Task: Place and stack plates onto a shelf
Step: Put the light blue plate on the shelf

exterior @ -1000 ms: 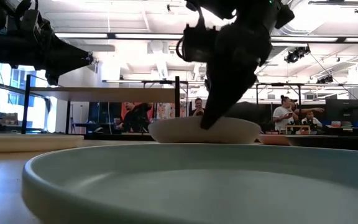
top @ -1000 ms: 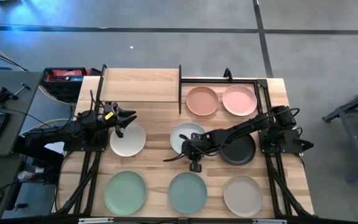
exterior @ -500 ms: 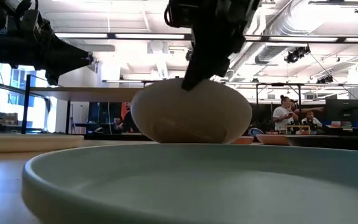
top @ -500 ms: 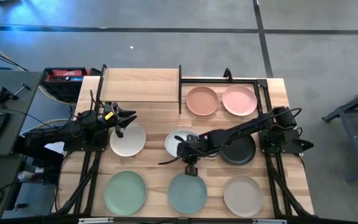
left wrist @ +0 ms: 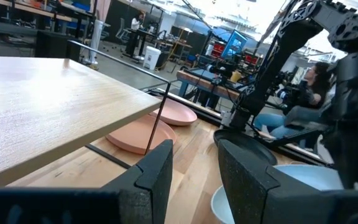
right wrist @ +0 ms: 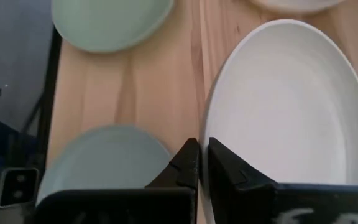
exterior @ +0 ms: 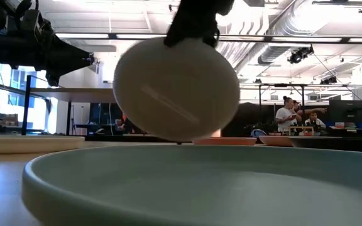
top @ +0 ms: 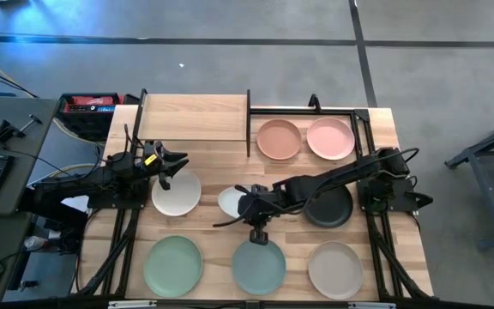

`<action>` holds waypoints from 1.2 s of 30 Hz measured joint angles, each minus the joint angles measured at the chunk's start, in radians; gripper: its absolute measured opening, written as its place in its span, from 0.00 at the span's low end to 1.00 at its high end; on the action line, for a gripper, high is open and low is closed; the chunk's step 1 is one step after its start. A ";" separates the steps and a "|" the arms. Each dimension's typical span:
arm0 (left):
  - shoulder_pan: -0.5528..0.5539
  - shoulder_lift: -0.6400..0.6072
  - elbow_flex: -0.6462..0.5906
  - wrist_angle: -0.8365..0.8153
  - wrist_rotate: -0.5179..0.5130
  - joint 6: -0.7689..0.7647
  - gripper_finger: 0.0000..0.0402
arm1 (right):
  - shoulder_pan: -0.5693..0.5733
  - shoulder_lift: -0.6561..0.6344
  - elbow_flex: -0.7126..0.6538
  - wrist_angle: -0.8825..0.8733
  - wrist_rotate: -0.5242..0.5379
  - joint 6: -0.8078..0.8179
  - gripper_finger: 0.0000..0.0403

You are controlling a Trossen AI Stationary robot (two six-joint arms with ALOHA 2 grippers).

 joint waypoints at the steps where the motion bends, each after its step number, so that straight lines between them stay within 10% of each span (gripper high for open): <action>1: 0.000 0.000 0.000 0.000 0.000 0.000 0.30 | 0.000 0.000 0.011 -0.004 0.000 -0.001 0.00; 36: 0.000 0.000 0.000 0.001 0.005 -0.072 0.30 | -0.126 -0.001 0.443 -0.263 0.029 -0.383 0.00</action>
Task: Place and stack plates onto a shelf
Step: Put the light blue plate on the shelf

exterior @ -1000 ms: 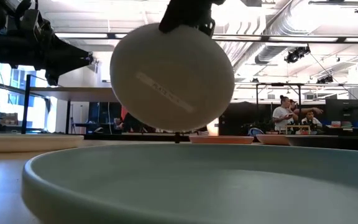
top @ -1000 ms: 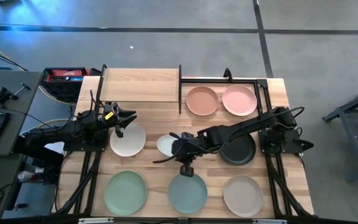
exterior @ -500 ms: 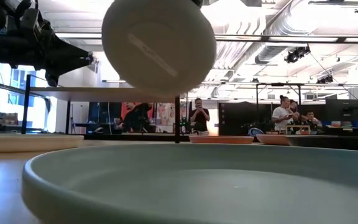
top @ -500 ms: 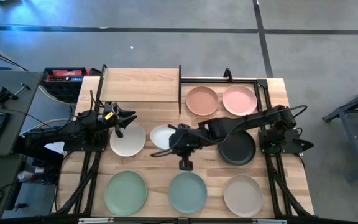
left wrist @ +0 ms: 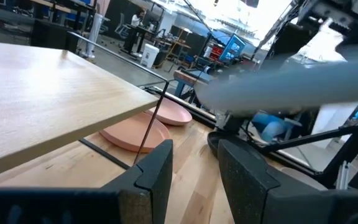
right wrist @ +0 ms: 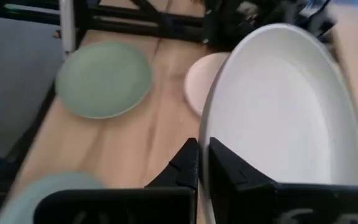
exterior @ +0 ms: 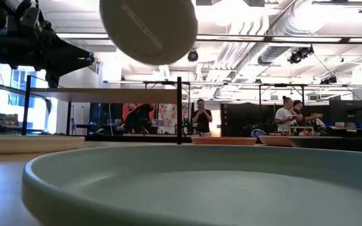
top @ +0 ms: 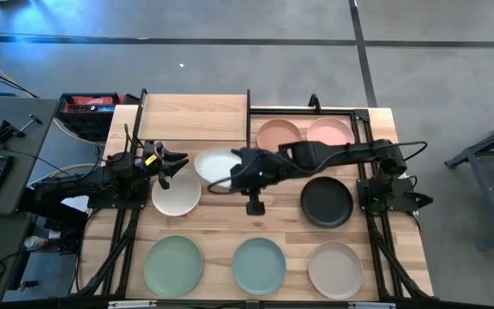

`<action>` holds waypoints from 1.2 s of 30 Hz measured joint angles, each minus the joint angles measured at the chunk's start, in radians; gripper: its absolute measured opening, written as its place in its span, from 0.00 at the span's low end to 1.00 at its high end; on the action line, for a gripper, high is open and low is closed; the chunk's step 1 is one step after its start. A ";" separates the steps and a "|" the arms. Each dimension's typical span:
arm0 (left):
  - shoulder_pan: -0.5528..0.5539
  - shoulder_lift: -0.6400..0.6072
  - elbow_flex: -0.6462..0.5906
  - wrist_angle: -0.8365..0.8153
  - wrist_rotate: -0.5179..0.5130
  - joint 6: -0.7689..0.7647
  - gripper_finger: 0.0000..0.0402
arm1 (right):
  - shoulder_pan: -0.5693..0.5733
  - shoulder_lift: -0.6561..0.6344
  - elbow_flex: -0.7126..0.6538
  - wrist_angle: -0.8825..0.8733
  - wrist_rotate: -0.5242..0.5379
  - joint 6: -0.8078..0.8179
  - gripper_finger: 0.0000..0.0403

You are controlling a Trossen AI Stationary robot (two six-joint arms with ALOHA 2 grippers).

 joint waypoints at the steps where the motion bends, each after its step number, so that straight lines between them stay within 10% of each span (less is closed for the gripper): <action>1: 0.000 0.000 0.000 0.000 0.000 -0.004 0.30 | -0.010 0.000 0.004 0.002 0.001 -0.026 0.00; 36: 0.000 0.000 0.000 0.017 -0.089 -0.120 0.30 | -0.411 0.074 0.008 0.201 -0.136 -0.845 0.00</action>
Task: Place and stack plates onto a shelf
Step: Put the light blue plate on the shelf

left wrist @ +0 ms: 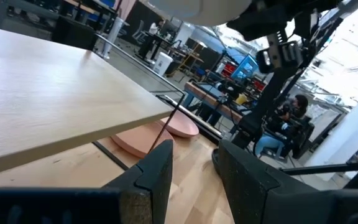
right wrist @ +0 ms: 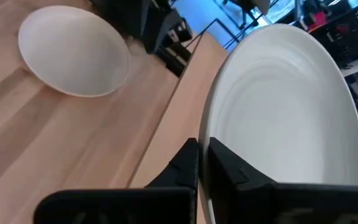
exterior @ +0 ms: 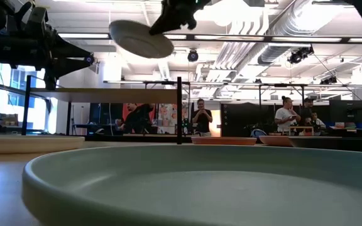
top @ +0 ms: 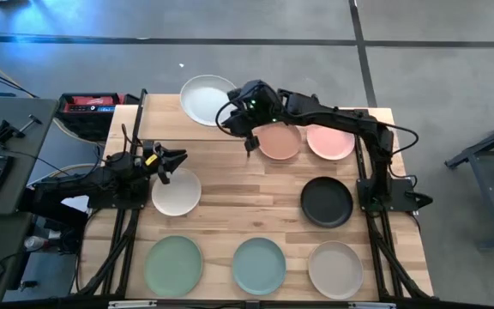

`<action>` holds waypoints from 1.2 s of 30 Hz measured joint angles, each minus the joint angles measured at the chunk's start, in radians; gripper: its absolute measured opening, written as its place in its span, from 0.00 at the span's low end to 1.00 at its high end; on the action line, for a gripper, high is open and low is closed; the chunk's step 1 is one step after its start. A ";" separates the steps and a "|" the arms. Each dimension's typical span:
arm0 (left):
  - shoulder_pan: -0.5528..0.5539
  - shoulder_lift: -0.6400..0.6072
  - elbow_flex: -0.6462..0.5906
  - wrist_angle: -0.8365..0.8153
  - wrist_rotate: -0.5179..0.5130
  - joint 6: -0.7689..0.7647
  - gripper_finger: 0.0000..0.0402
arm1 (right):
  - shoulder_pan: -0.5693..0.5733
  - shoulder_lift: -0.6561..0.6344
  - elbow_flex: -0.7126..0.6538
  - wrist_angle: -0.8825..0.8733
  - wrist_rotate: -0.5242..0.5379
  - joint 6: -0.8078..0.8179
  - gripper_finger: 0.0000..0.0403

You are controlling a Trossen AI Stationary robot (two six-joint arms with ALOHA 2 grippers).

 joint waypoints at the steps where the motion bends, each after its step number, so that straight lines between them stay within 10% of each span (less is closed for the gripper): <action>1: 0.000 0.000 0.000 0.000 -0.005 -0.001 0.30 | -0.007 0.010 0.000 0.004 -0.012 0.000 0.00; 36: 0.000 0.000 0.000 0.001 -0.064 0.000 0.30 | -0.059 0.168 -0.001 -0.145 -0.022 0.019 0.00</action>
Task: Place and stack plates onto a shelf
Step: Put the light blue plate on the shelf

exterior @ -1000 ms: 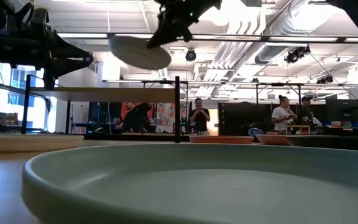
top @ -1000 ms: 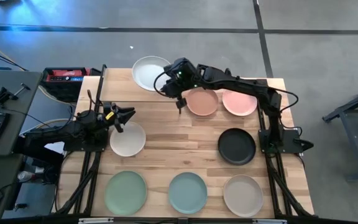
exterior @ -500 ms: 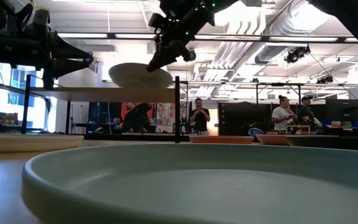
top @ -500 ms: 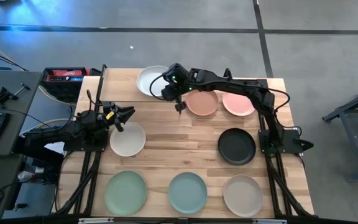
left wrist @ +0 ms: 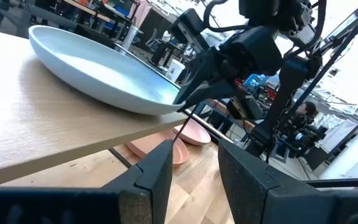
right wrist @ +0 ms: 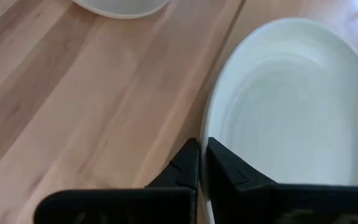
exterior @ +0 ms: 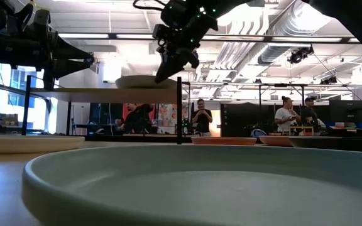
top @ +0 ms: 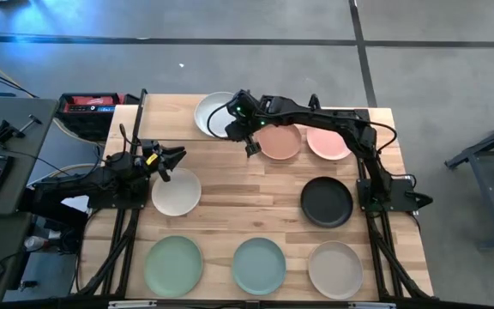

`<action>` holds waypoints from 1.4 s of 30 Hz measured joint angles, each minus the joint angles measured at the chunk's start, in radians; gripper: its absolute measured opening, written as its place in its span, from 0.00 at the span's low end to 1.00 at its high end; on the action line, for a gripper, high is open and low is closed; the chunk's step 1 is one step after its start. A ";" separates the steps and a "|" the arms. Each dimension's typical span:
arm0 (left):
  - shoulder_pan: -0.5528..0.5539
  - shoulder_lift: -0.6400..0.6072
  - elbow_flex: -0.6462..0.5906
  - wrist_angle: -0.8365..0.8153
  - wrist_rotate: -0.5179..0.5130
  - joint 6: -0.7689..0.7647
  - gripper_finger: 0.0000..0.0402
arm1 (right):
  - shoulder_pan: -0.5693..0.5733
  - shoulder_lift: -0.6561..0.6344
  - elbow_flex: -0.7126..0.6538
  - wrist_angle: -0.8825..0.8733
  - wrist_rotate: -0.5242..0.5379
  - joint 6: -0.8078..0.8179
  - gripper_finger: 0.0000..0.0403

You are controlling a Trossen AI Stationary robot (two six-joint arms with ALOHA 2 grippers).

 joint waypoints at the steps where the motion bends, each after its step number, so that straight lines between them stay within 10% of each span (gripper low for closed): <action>1: 0.000 0.000 0.000 0.000 0.000 0.000 0.30 | 0.001 0.000 0.000 -0.002 0.001 0.000 0.00; 42: 0.000 0.000 0.000 0.000 -0.003 -0.017 0.30 | 0.037 0.000 0.000 -0.015 0.128 -0.051 0.00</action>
